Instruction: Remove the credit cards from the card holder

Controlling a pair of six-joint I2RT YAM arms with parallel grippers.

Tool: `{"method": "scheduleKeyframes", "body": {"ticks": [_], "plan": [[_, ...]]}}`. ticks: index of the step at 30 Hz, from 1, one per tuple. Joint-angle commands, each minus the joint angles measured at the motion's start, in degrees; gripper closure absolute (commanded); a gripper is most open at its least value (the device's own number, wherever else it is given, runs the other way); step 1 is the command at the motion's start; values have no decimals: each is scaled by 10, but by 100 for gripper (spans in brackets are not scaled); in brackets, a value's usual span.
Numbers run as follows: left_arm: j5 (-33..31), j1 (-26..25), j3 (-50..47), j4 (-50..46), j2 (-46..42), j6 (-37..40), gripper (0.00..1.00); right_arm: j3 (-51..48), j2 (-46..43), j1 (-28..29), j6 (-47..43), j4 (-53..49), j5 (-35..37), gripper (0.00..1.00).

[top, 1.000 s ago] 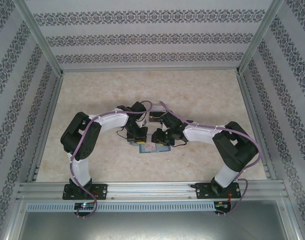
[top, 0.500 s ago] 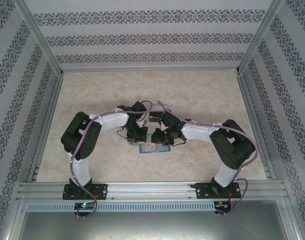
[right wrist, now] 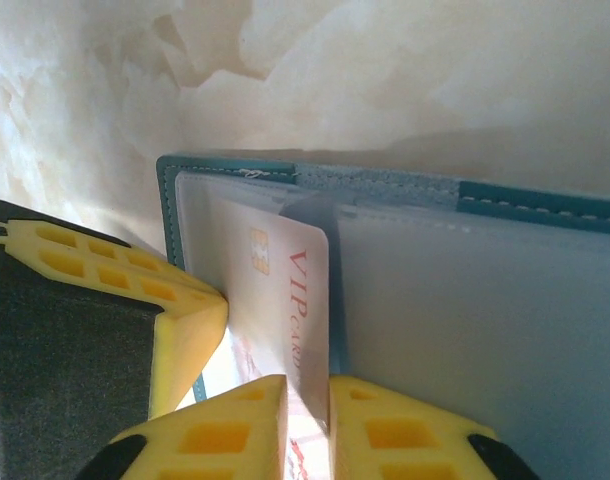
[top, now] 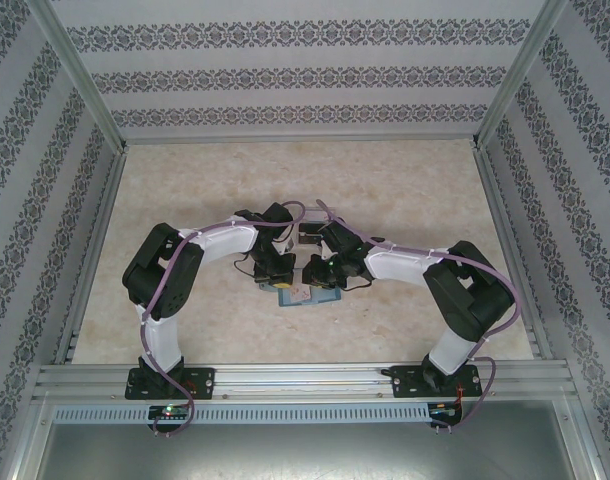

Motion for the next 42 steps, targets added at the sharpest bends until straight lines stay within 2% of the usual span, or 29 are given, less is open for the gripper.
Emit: {"method": "scheduleKeyframes", "body": {"ticks": [1, 6, 17, 33, 42], "plan": [[-23, -9, -4, -26, 21, 11, 98, -4, -7, 1, 5, 25, -17, 85], [-26, -8, -5, -26, 20, 10, 97, -11, -8, -4, 2, 21, -10, 93], [-23, -8, -8, -23, 14, 9, 98, 8, -42, -14, -53, -98, 67, 98], [-20, -8, -10, -17, 12, 9, 97, 88, -37, 17, -91, -227, 170, 99], [-19, -8, -12, -15, 12, 10, 97, 123, -8, 44, -85, -246, 183, 99]]}}
